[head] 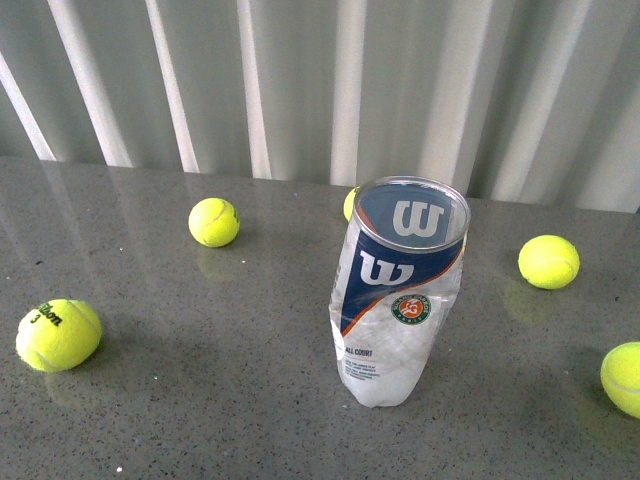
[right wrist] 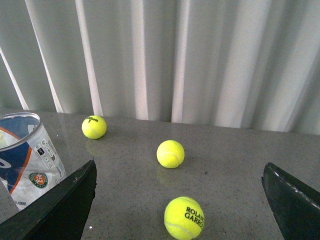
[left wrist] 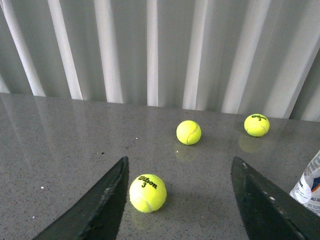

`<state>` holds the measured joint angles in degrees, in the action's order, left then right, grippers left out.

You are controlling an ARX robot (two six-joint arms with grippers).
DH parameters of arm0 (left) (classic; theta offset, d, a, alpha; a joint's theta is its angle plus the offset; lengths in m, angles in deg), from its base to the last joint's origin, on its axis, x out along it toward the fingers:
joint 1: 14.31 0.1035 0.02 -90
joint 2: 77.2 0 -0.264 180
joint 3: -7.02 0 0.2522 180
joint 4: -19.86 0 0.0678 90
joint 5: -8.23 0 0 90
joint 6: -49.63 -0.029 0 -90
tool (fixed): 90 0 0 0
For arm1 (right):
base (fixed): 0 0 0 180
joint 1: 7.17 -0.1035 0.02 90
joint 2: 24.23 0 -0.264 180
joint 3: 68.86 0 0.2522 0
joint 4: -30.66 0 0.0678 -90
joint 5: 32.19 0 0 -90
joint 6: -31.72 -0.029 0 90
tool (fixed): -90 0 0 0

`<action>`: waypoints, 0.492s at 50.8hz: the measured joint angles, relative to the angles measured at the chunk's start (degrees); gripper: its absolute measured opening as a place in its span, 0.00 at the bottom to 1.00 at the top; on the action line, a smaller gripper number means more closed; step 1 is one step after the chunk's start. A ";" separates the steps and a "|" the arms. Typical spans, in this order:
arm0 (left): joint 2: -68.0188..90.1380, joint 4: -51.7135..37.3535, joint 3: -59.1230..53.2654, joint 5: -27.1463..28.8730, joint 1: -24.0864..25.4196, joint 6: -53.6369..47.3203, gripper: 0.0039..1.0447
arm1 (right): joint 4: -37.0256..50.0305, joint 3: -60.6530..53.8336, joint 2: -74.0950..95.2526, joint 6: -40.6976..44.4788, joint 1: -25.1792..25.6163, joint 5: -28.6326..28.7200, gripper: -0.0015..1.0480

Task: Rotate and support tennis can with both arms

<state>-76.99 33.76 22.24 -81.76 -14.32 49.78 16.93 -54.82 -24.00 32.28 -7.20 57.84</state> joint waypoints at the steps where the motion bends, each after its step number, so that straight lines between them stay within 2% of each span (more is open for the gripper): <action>1: 0.00 0.00 0.00 0.00 0.00 0.00 0.67 | 0.00 0.00 0.00 0.00 0.00 0.00 0.93; 11: 0.00 0.00 0.00 0.02 0.00 -0.04 0.96 | 0.00 0.00 0.00 0.00 0.00 0.00 0.93; 25: 0.00 0.00 0.00 0.00 0.00 0.00 0.94 | 0.00 0.00 0.00 0.00 0.00 0.00 0.93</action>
<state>-76.99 33.76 22.24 -81.76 -14.32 49.78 16.93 -54.82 -24.00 32.28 -7.20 57.84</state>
